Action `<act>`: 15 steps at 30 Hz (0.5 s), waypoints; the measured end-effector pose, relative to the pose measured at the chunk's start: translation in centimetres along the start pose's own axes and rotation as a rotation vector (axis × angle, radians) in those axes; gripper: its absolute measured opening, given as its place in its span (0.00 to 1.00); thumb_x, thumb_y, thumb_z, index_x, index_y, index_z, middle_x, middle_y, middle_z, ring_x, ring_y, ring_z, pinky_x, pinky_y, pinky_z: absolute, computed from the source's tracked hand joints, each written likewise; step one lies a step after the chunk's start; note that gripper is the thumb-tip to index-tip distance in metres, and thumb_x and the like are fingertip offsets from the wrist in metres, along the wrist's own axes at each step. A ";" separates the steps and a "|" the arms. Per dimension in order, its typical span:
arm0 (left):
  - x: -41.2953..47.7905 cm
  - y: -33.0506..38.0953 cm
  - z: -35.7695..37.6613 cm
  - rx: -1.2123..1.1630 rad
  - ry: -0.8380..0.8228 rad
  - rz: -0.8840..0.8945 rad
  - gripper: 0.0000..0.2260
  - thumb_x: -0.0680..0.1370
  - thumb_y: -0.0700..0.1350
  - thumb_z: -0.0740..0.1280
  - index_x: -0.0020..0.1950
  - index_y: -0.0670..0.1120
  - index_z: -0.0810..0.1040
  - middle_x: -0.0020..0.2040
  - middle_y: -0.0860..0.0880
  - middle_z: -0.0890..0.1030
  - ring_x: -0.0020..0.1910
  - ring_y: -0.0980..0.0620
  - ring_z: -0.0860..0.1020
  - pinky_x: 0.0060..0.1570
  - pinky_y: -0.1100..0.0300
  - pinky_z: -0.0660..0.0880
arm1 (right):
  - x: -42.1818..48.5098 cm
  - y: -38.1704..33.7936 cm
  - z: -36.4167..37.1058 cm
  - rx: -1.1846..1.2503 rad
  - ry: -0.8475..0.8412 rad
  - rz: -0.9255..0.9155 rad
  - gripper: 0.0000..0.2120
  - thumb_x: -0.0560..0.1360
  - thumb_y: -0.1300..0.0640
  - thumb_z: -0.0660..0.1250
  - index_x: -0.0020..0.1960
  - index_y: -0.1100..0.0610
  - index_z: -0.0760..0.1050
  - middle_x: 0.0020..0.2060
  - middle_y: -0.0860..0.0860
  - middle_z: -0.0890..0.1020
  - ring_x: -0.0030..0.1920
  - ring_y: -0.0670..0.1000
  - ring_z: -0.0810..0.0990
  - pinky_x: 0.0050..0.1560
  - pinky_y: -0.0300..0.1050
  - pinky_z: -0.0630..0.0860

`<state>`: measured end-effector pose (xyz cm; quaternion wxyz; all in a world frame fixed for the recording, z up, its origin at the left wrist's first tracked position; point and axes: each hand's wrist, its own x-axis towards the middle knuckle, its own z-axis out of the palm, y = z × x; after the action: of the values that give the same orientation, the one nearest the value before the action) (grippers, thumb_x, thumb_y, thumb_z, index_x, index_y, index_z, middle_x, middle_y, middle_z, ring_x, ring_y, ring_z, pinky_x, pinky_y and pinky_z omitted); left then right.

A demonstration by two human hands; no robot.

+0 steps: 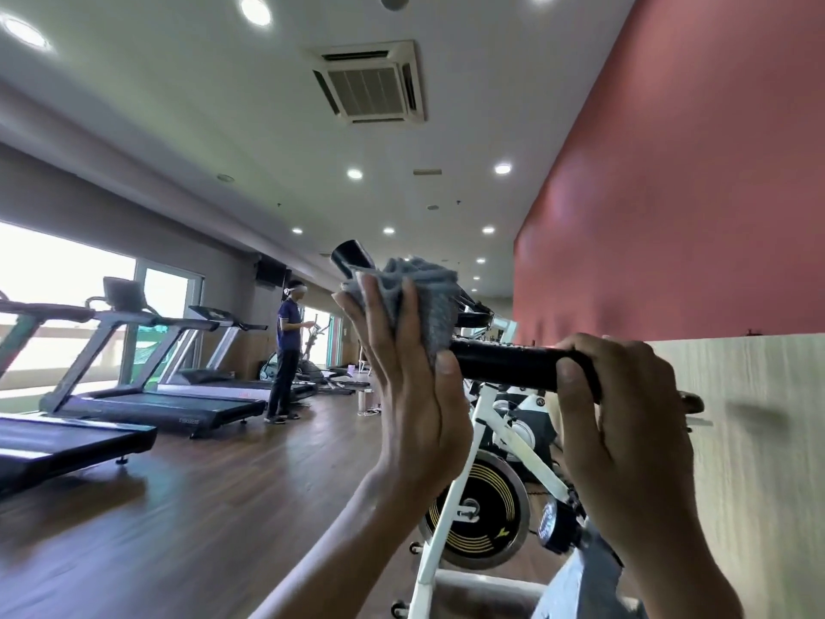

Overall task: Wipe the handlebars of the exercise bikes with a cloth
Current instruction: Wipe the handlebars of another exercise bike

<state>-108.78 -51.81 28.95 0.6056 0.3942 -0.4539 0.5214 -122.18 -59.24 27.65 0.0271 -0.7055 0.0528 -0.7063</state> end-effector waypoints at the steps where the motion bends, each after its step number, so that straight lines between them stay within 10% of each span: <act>1: -0.1 -0.6 -0.2 0.043 -0.021 0.062 0.24 0.83 0.54 0.45 0.75 0.42 0.56 0.79 0.49 0.47 0.78 0.39 0.40 0.75 0.36 0.45 | 0.0 0.0 0.0 -0.003 -0.002 0.002 0.21 0.80 0.45 0.52 0.56 0.57 0.77 0.48 0.49 0.77 0.52 0.53 0.73 0.53 0.50 0.69; 8: 2.7 -1.0 -0.7 -0.112 0.110 -0.103 0.22 0.79 0.46 0.49 0.73 0.44 0.61 0.77 0.39 0.52 0.77 0.37 0.50 0.71 0.34 0.56 | -0.1 0.5 -0.4 -0.013 -0.046 -0.019 0.21 0.80 0.44 0.52 0.59 0.55 0.76 0.50 0.46 0.76 0.54 0.51 0.73 0.55 0.51 0.69; 15: 2.0 -0.9 -0.8 -0.101 0.064 -0.047 0.21 0.78 0.46 0.50 0.72 0.46 0.64 0.76 0.49 0.54 0.79 0.43 0.46 0.74 0.37 0.51 | -0.2 0.5 -0.1 0.000 -0.004 -0.025 0.21 0.80 0.45 0.52 0.58 0.57 0.77 0.49 0.48 0.77 0.53 0.52 0.73 0.55 0.52 0.69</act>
<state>-107.71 -50.64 30.62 0.6510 0.3567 -0.4509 0.4957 -122.26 -59.68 27.43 0.0182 -0.7076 0.0441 -0.7051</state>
